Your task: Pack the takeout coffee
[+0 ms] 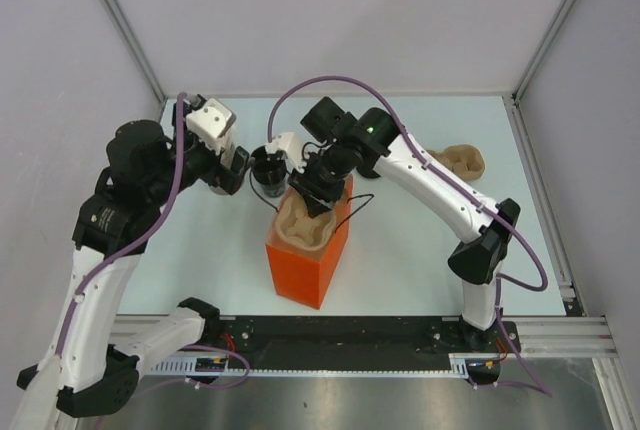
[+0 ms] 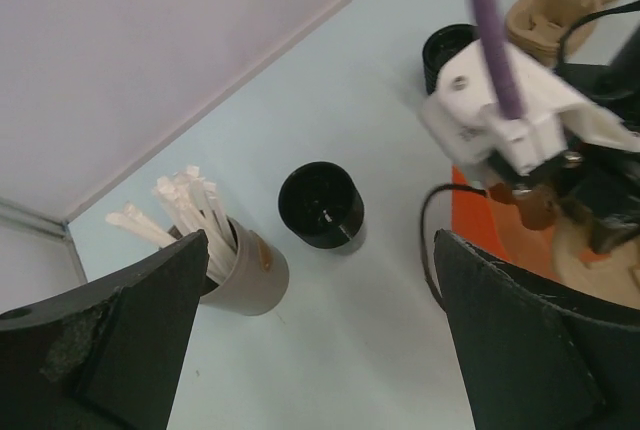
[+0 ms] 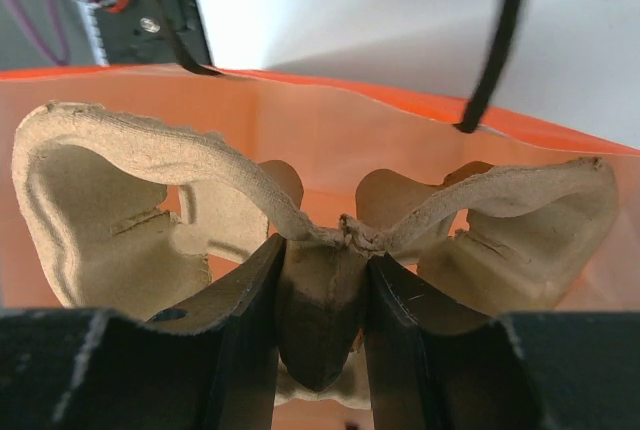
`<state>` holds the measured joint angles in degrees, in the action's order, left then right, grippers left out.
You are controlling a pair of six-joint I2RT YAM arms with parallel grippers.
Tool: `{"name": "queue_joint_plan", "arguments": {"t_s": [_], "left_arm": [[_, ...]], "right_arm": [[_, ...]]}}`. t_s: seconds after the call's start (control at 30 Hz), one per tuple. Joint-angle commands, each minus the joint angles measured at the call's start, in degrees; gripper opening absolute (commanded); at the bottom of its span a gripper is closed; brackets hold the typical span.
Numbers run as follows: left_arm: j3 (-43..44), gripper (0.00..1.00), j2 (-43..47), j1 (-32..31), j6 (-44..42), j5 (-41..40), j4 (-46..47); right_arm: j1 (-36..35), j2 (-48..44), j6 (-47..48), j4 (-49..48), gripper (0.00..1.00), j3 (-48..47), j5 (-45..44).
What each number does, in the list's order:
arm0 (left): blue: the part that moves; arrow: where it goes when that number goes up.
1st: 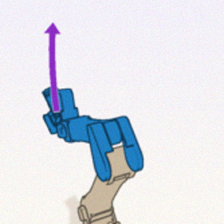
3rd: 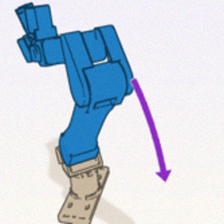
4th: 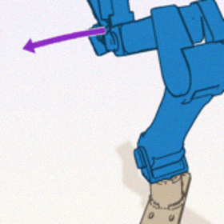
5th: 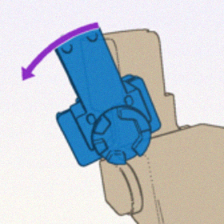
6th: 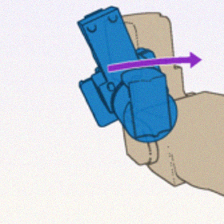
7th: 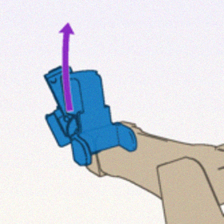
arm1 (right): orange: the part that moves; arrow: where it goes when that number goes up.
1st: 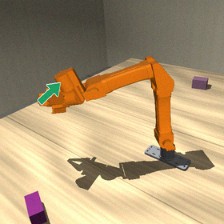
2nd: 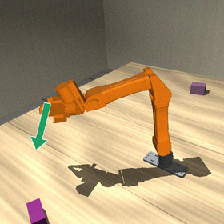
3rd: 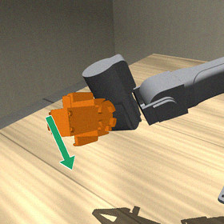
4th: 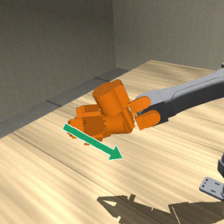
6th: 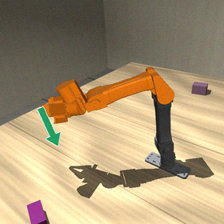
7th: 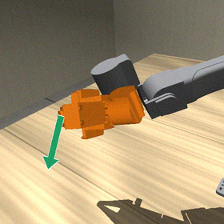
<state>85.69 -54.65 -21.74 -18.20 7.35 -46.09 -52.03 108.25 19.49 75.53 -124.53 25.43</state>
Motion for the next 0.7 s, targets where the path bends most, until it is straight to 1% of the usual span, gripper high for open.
{"name": "queue_joint_plan", "arguments": {"t_s": [0.0,0.1,0.6,0.63,0.67], "left_arm": [[-0.87,1.0,0.86,0.38,-1.14,7.67,-1.9],[-1.84,1.0,1.22,0.38,-1.4,8.9,-2.25],[-7.03,1.0,0.43,0.38,-1.32,9.43,0.47],[-7.46,0.98,0.51,0.38,-1.4,9.78,0.64],[-7.64,0.93,0.34,0.38,-1.49,9.78,0.99]], "right_arm": [[-0.88,1.26,-0.33,-0.64,0.38,0.69,-4.86],[-1.14,1.35,-0.15,-0.64,0.38,1.22,-6.0],[-3.08,-0.84,0.46,-0.73,0.4,3.41,-6.89],[-2.99,-0.84,0.47,-0.64,0.4,3.59,-6.89],[-2.99,-0.93,0.64,-0.56,0.4,3.68,-6.97]]}}
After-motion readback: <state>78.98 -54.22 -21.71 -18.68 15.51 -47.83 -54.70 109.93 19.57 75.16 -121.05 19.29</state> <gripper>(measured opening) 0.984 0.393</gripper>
